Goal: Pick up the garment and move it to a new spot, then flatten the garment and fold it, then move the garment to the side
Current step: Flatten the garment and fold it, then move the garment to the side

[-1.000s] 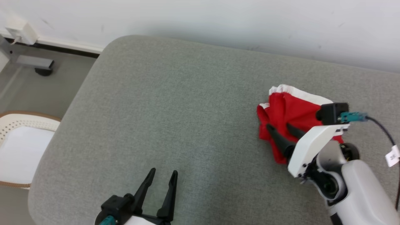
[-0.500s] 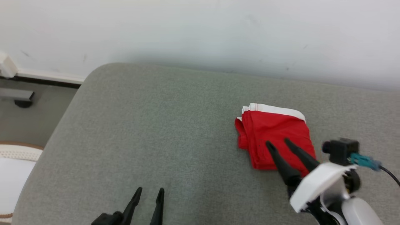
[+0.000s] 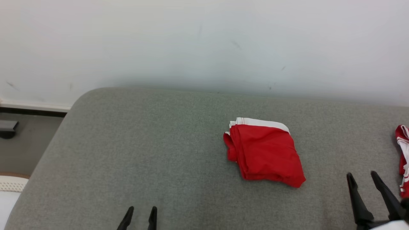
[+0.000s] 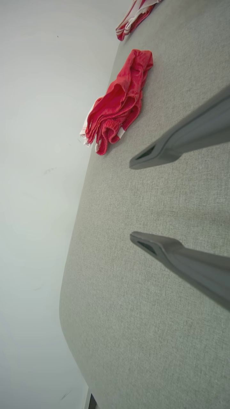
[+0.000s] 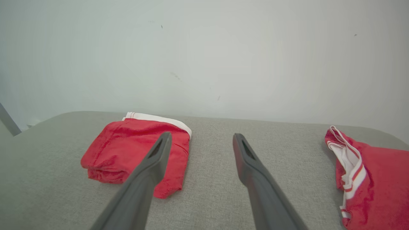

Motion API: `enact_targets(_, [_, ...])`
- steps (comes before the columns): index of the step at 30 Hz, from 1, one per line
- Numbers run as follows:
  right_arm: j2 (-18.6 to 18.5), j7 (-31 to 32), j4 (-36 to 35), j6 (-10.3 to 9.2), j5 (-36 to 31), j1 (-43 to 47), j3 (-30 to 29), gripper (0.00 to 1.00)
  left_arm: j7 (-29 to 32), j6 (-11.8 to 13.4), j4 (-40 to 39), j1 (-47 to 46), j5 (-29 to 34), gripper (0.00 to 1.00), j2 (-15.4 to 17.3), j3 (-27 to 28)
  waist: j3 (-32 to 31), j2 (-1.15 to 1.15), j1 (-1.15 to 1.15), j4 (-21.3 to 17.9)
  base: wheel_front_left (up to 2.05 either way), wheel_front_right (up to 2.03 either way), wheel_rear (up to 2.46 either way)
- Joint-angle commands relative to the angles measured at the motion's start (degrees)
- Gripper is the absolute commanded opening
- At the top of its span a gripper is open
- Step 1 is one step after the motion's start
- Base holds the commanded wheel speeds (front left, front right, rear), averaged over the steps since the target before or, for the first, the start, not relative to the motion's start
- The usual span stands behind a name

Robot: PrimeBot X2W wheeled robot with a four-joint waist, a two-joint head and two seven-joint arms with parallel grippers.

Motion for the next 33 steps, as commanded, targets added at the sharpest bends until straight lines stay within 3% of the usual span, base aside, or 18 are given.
enact_targets(1, [-0.3,-0.9,0.4,0.02,-0.8,1.1,-0.4,1.0,0.0,-0.1,-0.4,0.9,1.0,1.0,0.2,0.2,-0.5,0.0,0.0,-0.3,0.0,0.0,0.0])
enact_targets(8, [-0.8,-9.2,5.4,0.02,-7.0,6.2,-3.2,1.0,0.0,-0.1,-2.4,4.0,2.1,1.0,0.2,2.4,-2.9,0.0,0.0,-1.0,0.0,0.0,0.0])
enact_targets(20, [2.7,-10.4,6.0,0.02,-8.7,9.5,-4.2,1.0,0.0,-1.4,-4.2,6.3,3.2,1.0,0.2,3.9,-4.3,0.0,0.0,-2.4,0.0,0.0,0.0])
enact_targets(23, [2.8,-10.4,7.0,0.02,-5.9,7.3,-2.9,1.0,0.0,-1.6,-4.4,5.6,3.2,1.0,0.2,3.9,-3.5,0.0,0.0,-2.5,0.0,0.0,0.0])
enact_targets(26, [1.9,-8.6,8.7,0.01,1.3,3.9,0.0,1.0,0.0,-1.9,-4.1,5.0,3.2,1.0,0.2,3.1,-2.1,0.0,0.0,-2.2,0.0,0.0,0.0])
enact_targets(28, [1.8,-4.9,9.4,0.01,8.2,0.6,0.9,1.0,0.0,-2.0,-3.6,4.2,3.7,1.0,0.2,1.9,-1.0,0.0,0.0,-1.5,0.0,0.0,0.0])
enact_targets(33, [-1.1,6.9,13.2,0.02,17.8,-9.1,0.4,1.0,0.0,-2.4,-3.0,1.1,3.5,1.0,0.2,-0.9,4.1,0.0,0.0,2.2,0.0,0.0,0.0])
